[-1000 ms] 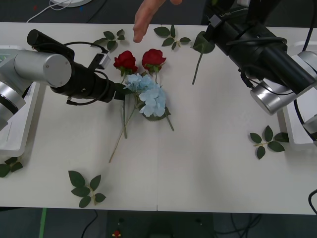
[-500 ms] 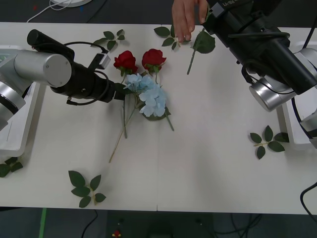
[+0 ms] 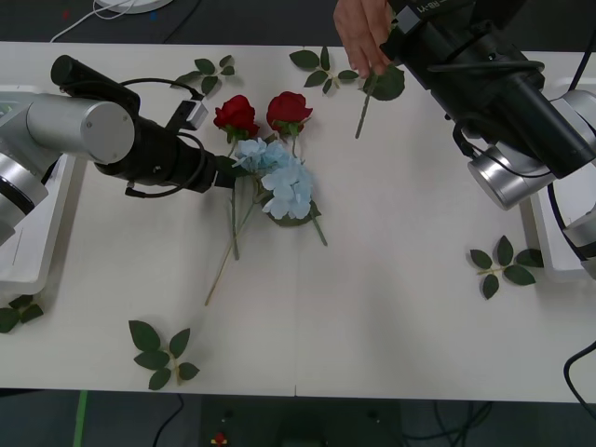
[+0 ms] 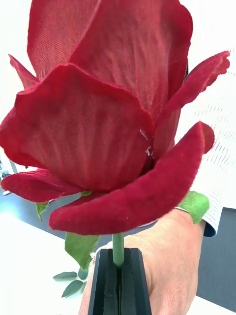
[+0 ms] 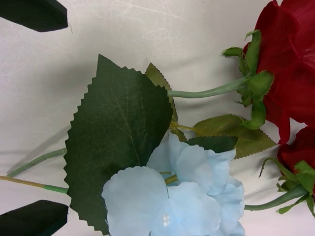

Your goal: Place the red flowers into the right box and the blue flowers into the left box. If a person shows an open palm, hand one flower to the person first, then continue sorting.

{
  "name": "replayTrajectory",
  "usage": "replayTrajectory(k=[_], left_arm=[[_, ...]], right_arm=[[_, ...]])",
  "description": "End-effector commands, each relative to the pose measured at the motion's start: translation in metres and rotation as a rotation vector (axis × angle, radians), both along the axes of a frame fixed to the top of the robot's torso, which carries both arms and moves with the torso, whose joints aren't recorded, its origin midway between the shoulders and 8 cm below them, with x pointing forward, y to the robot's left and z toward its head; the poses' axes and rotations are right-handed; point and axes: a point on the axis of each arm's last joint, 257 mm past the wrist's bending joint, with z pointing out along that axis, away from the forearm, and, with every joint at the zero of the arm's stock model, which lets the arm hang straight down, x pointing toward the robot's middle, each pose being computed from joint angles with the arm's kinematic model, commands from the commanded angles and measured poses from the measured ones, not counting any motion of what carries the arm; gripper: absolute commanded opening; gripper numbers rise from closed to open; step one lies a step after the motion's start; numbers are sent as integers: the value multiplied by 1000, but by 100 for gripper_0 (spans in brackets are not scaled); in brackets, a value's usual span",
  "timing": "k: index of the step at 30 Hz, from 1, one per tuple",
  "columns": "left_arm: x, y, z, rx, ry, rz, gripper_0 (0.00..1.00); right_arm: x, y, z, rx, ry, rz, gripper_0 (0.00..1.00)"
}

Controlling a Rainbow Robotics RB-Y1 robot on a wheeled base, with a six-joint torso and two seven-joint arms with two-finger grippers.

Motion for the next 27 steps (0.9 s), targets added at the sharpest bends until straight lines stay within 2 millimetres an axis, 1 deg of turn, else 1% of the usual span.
replayTrajectory(k=[1,3,4,5,7,15,27], left_arm=[[11,-25,30,-33,-45,-7,100],[11,-25,30,-33,-45,-7,100],[11,-25,30,-33,-45,-7,100],[11,-25,30,-33,-45,-7,100],[11,-25,30,-33,-45,-7,100],[11,-25,30,-33,-45,-7,100],[11,-25,30,-33,-45,-7,100]], right_arm=[[-14,14,41,1,-100,22,0],[-13,13,40,0,-98,20,2],[-13,13,40,1,-97,20,14],[-13,13,40,2,-96,21,63],[-12,13,40,1,-94,19,99],[-11,12,34,2,-79,17,100],[4,8,8,-30,14,-34,100]])
